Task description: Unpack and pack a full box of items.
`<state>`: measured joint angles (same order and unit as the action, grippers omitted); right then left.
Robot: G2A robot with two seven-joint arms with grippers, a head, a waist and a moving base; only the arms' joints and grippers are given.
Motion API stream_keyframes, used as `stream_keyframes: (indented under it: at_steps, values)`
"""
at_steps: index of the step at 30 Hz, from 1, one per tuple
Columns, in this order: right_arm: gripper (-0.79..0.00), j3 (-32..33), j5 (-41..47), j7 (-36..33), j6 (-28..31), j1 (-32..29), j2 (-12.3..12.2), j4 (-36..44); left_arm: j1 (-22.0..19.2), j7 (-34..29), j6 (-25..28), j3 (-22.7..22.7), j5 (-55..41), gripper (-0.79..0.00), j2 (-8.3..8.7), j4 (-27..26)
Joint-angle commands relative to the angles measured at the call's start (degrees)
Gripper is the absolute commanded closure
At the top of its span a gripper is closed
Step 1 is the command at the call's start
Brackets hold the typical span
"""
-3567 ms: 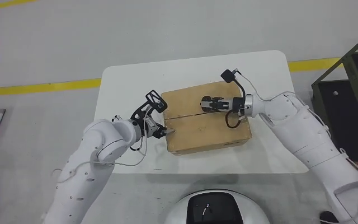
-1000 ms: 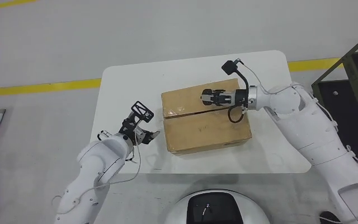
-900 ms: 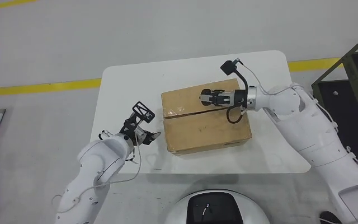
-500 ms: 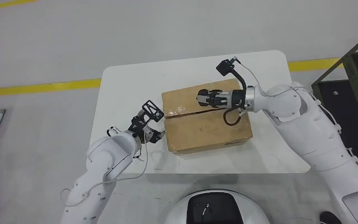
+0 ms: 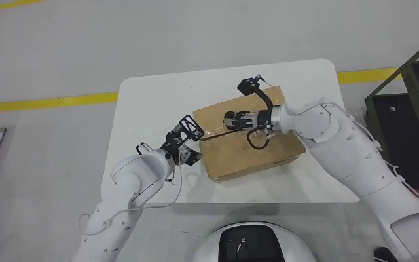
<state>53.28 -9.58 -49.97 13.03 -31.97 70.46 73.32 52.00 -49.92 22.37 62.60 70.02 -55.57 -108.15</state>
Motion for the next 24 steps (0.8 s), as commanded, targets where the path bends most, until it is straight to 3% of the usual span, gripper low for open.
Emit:
stream_keyframes:
  at_steps: [1, 4, 8, 11, 20, 24]
  values:
    - [0.0, -0.75, -2.44, 2.04, -2.26, 1.34, 0.34, -1.17, 0.78, 0.0, -0.46, 1.63, 0.66, -0.785, 0.25, 0.72]
    - [0.0, -1.68, -4.08, 4.6, -3.04, 2.24, 0.84, 3.21, 2.12, -0.52, -1.75, 5.62, -1.43, -0.785, 0.68, 2.37]
    - [0.0, -3.47, -4.23, 2.57, -1.91, 1.75, 1.18, 7.19, 3.7, -1.04, -1.47, 10.74, -5.11, -0.785, 1.27, 3.5]
    - [0.0, -5.42, -3.46, 1.81, -3.27, 2.96, 2.0, 3.7, 4.23, -0.87, 0.05, 13.4, -7.1, -0.785, 1.61, 3.0]
    - [0.0, -7.47, 6.75, 1.91, 3.09, 5.14, 4.28, -3.74, 4.86, -1.83, 1.77, 16.23, -7.77, -0.785, 2.11, 3.06]
    - [0.0, -9.29, 6.96, 0.39, 3.09, 6.73, 5.22, -7.03, 5.1, -4.05, 3.99, 16.18, -9.83, -0.785, 2.27, 4.63]
